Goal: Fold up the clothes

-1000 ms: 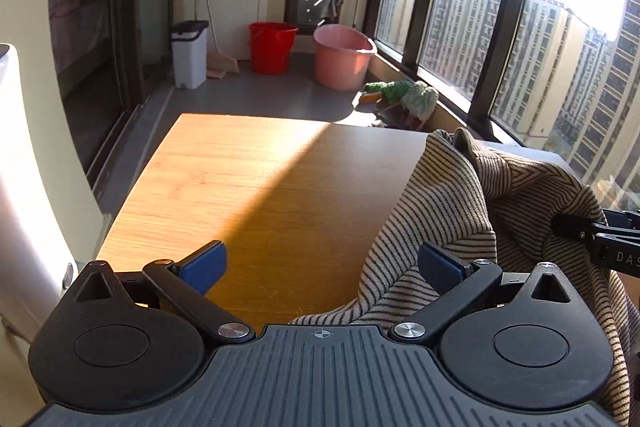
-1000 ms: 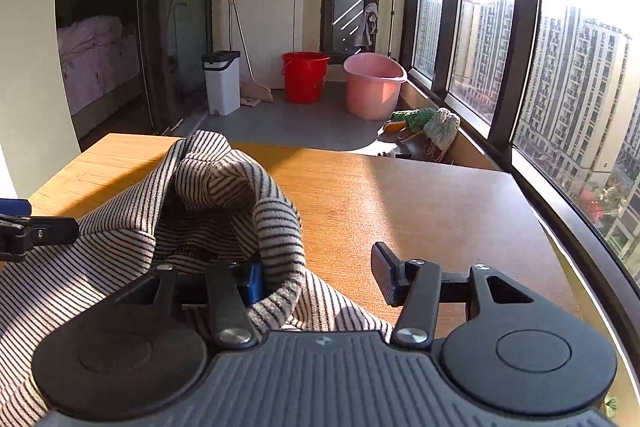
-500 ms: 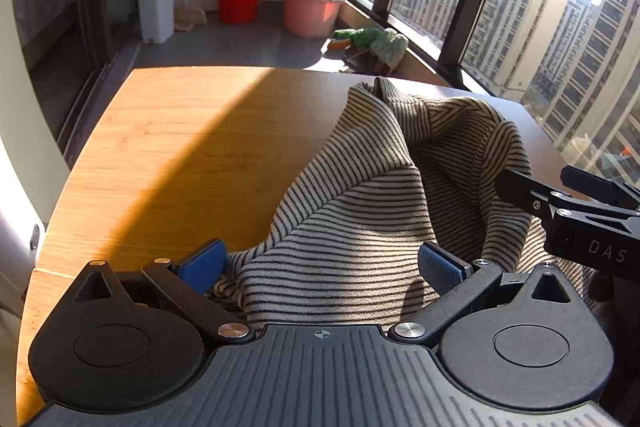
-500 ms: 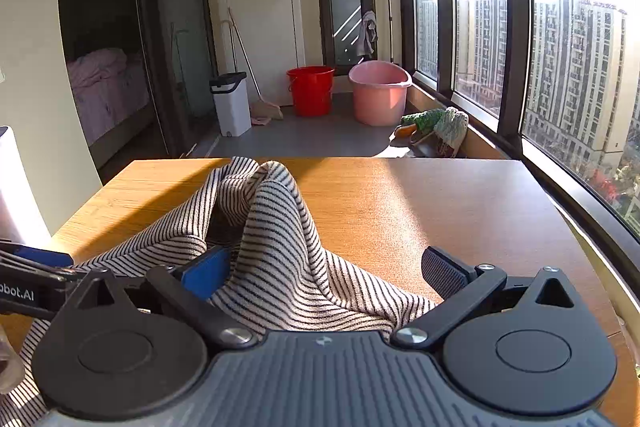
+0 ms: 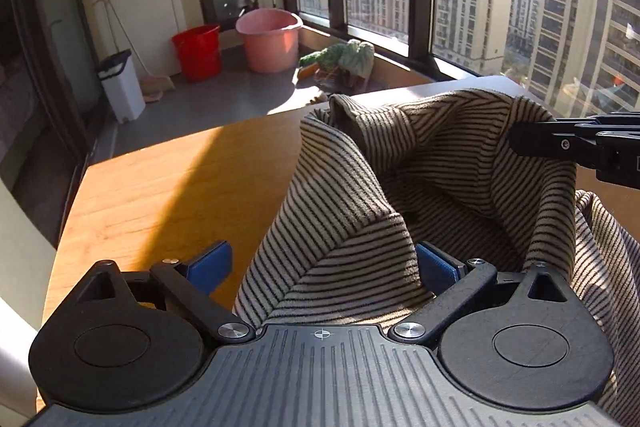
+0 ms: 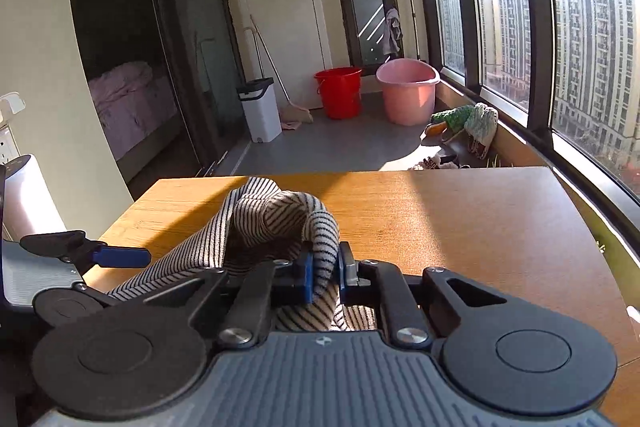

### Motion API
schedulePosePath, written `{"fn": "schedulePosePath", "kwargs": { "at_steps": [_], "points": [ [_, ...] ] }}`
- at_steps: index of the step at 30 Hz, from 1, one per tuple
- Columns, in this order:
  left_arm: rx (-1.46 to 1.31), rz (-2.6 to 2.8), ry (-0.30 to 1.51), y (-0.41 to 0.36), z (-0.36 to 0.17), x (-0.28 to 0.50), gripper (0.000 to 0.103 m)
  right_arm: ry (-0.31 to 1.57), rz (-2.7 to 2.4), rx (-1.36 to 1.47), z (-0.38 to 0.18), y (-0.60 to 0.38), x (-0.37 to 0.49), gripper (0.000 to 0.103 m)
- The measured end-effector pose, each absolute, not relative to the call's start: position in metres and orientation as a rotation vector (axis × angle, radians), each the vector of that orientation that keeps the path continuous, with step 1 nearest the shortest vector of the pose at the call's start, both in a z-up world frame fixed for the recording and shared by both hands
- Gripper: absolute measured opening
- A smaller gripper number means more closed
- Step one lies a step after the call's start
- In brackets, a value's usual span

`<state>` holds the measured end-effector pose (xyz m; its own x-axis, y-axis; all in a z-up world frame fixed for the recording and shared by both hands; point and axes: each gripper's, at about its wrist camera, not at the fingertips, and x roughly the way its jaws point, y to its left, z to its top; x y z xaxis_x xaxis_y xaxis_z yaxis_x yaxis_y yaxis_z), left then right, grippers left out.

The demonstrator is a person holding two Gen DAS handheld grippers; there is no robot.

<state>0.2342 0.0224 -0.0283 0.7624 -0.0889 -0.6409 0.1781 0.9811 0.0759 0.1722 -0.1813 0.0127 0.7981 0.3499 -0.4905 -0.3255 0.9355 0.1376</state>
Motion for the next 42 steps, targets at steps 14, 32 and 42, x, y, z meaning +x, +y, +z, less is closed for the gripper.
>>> {"fn": "schedulePosePath", "kwargs": {
  "at_steps": [14,32,42],
  "points": [
    [-0.091,-0.003,0.599,0.133,0.029,0.218,0.092,0.510,0.290,0.006,0.020,-0.217,0.180,0.009],
    [0.008,-0.331,0.648,0.061,0.026,0.125,0.103,0.673,0.505,0.044,-0.005,-0.134,0.119,0.029],
    [0.005,-0.364,0.706,0.044,0.010,0.128,0.103,0.292,0.125,-0.164,0.062,-0.216,0.112,0.003]
  ]
}}
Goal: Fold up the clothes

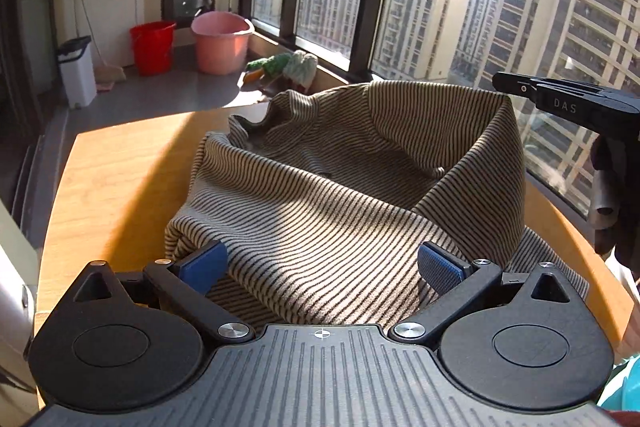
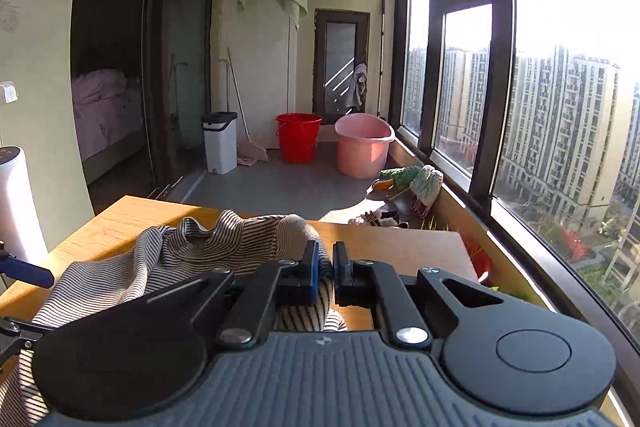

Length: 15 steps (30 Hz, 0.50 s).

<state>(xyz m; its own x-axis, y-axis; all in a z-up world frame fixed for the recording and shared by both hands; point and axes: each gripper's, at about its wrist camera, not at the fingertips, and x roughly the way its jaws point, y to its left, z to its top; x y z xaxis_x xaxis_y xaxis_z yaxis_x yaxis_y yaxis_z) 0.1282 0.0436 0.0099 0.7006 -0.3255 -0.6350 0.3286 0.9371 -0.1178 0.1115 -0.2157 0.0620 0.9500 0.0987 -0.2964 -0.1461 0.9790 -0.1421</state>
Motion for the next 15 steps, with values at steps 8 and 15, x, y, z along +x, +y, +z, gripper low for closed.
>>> {"fn": "schedulePosePath", "kwargs": {
  "at_steps": [8,15],
  "points": [
    [0.013,-0.351,0.719,0.037,0.009,0.122,0.103,0.432,0.278,0.180,0.003,-0.247,0.119,0.019],
    [-0.263,-0.399,0.830,0.072,0.011,0.108,0.103,0.371,0.316,0.227,-0.023,-0.249,0.104,0.078]
  ]
}}
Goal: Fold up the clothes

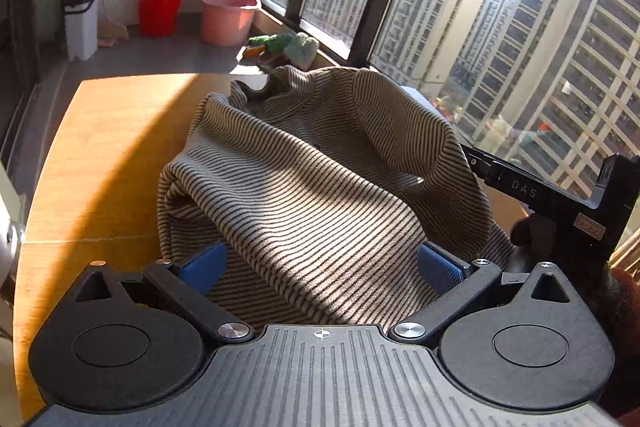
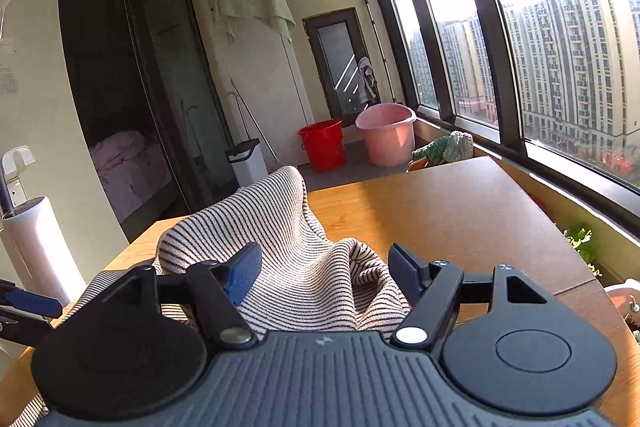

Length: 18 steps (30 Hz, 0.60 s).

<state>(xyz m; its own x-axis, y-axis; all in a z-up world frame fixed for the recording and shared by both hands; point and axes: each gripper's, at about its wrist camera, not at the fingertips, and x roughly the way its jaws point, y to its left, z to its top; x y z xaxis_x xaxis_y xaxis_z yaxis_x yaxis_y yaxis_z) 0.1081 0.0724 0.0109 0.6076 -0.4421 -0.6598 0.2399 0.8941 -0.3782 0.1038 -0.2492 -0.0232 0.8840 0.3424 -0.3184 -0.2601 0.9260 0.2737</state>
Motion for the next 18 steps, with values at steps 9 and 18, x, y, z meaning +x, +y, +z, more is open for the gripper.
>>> {"fn": "schedulePosePath", "kwargs": {
  "at_steps": [9,18],
  "points": [
    [-0.392,-0.469,0.839,0.060,-0.017,0.118,0.032,0.328,0.334,0.230,-0.023,-0.249,0.102,0.094],
    [-0.248,-0.099,0.459,0.134,0.051,0.111,0.026,0.337,0.331,0.232,-0.025,-0.246,0.105,0.094]
  ]
}}
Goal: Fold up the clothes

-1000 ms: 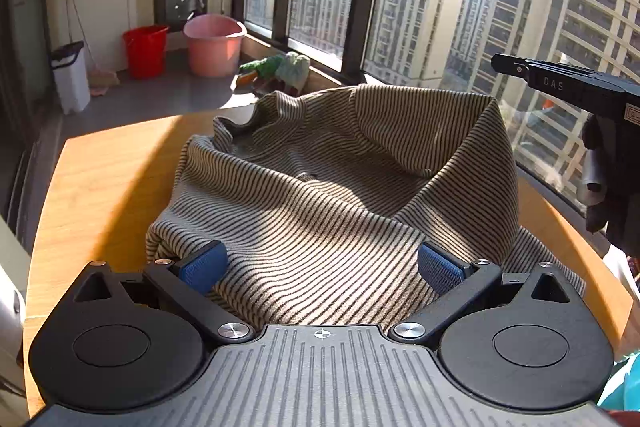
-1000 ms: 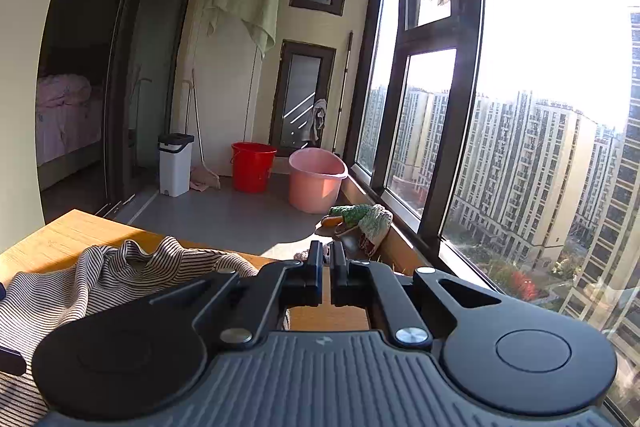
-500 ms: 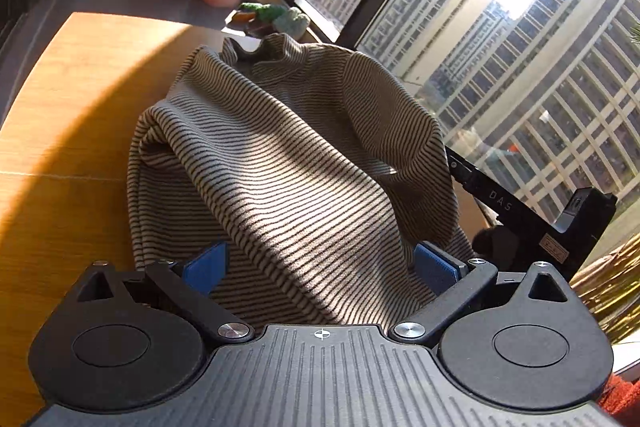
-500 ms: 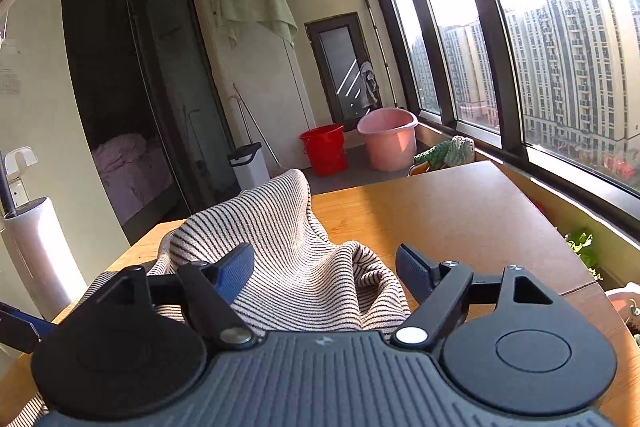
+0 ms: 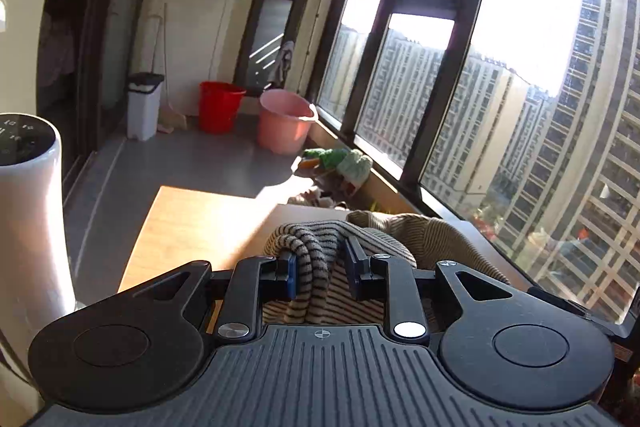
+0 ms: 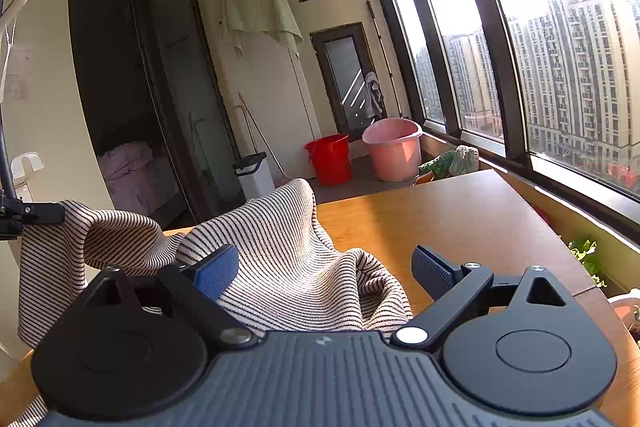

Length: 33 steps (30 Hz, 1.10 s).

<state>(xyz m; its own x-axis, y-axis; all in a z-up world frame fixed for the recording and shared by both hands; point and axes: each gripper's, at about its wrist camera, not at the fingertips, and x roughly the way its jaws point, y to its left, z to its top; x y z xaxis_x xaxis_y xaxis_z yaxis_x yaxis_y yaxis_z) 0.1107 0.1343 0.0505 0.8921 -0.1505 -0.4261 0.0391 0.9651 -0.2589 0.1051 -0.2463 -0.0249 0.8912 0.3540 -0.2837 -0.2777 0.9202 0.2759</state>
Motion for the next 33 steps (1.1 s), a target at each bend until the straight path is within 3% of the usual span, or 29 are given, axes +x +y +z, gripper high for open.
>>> {"fn": "schedulePosePath", "kwargs": {
  "at_steps": [4,7,10,11,15,18,20,22,23,26,28,33],
  "points": [
    [-0.268,-0.045,0.586,0.149,0.018,0.115,0.026,0.332,0.320,0.224,-0.024,-0.244,0.104,0.094],
    [-0.279,-0.013,0.663,0.159,-0.003,0.114,0.032,0.323,0.324,0.103,-0.015,-0.232,0.095,0.089],
    [-0.333,-0.009,0.644,0.176,0.001,0.107,0.042,0.290,0.355,-0.056,0.001,-0.215,0.080,0.087],
    [-0.345,-0.021,0.624,0.180,0.008,0.104,0.050,0.297,0.380,-0.080,0.007,-0.210,0.078,0.087],
    [-0.365,-0.102,0.536,0.173,0.030,0.090,0.065,0.406,0.424,-0.098,0.010,-0.193,0.091,0.087],
    [-0.385,-0.209,0.515,0.153,0.035,0.088,0.081,0.487,0.375,-0.175,-0.006,-0.175,0.112,0.087],
    [-0.385,-0.272,0.536,0.135,0.028,0.094,0.081,0.537,0.349,-0.199,-0.018,-0.170,0.129,0.077],
    [-0.380,-0.335,0.565,0.118,0.020,0.098,0.082,0.592,0.338,-0.185,-0.020,-0.171,0.150,0.018],
    [-0.377,-0.366,0.577,0.110,0.016,0.100,0.083,0.596,0.329,-0.178,-0.017,-0.174,0.158,0.010],
    [-0.342,-0.459,0.592,0.090,0.005,0.101,0.094,0.498,0.227,-0.227,0.009,-0.183,0.184,0.010],
    [-0.312,-0.469,0.628,0.081,-0.007,0.105,0.095,0.431,0.134,-0.288,0.023,-0.190,0.204,0.010],
    [-0.246,-0.407,0.735,0.075,-0.041,0.110,0.095,0.500,0.046,-0.301,0.009,-0.212,0.236,0.010]
  ]
}}
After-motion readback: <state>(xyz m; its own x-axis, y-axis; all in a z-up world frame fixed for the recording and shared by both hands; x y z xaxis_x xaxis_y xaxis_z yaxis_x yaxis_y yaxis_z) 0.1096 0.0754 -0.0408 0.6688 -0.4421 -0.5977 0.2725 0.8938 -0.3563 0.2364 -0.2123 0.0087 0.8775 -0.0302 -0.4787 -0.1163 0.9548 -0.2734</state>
